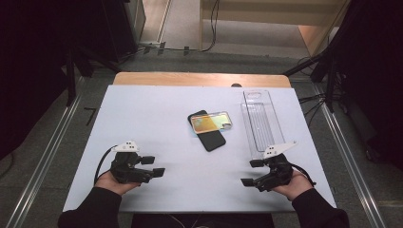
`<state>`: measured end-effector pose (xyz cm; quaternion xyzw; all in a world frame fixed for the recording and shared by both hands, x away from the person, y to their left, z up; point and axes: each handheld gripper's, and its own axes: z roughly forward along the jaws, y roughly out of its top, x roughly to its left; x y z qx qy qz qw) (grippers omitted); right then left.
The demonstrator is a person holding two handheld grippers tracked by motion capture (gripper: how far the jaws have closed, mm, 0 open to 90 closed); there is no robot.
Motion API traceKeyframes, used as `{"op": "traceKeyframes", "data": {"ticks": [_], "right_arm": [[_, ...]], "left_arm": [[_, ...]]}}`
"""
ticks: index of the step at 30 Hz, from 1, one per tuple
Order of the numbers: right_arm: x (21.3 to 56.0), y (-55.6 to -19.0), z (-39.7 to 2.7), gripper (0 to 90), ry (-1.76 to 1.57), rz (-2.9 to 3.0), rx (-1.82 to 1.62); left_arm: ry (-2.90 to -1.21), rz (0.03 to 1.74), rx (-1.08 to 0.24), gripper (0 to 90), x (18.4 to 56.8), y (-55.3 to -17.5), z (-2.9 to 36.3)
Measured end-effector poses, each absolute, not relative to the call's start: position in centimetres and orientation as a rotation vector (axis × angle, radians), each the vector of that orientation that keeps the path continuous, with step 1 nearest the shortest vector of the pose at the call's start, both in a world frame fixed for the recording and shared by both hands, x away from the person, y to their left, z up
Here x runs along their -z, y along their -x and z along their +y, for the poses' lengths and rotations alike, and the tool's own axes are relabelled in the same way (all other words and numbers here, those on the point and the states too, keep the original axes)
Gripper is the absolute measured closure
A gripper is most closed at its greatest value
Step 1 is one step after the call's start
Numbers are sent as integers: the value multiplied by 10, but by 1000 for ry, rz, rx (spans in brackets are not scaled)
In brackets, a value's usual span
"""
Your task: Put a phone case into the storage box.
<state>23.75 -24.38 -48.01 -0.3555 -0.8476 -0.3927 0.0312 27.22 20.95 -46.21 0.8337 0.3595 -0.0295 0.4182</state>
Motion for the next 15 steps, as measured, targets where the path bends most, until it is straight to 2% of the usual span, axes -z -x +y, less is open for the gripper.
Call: {"op": "traceKeyframes", "data": {"ticks": [15], "right_arm": [[480,-238,-247,129,1116,-2594,1219]], "left_arm": [[-2076,903,82,273,462,-273,210]]}}
